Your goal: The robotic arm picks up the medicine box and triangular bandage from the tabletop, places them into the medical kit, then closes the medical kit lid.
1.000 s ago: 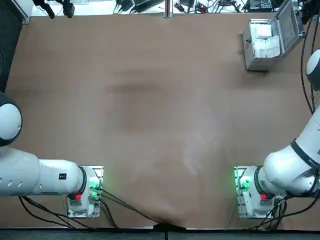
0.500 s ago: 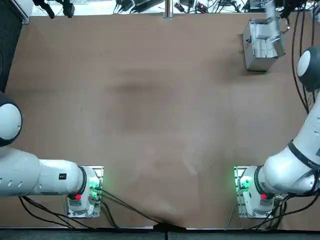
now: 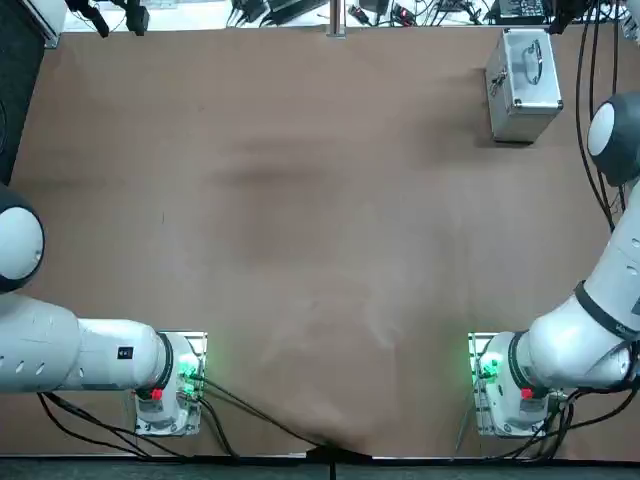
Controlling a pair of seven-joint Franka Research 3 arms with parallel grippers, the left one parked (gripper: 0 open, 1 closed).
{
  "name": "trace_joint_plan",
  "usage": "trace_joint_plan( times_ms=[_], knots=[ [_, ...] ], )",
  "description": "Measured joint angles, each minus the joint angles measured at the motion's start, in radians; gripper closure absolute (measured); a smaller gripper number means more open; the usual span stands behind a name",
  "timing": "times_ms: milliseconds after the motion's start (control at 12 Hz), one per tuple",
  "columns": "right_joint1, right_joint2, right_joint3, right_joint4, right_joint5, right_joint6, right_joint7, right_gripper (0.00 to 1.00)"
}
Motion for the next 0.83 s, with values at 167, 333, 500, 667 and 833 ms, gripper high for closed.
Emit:
trace_joint_plan(
  times_ms=[167, 333, 500, 667, 833],
  knots=[
    [0.029, -0.021, 0.0, 0.0, 0.0, -0.029, 0.049, 0.98],
    [0.062, -0.028, 0.0, 0.0, -0.002, -0.057, 0.11, 0.94],
    [0.104, -0.029, 0.0, 0.0, -0.026, -0.07, 0.176, 0.9],
    [0.148, -0.029, 0.0, 0.0, -0.044, -0.098, 0.23, 0.8],
    [0.18, -0.039, 0.0, 0.001, -0.045, -0.13, 0.255, 0.58]
  ],
)
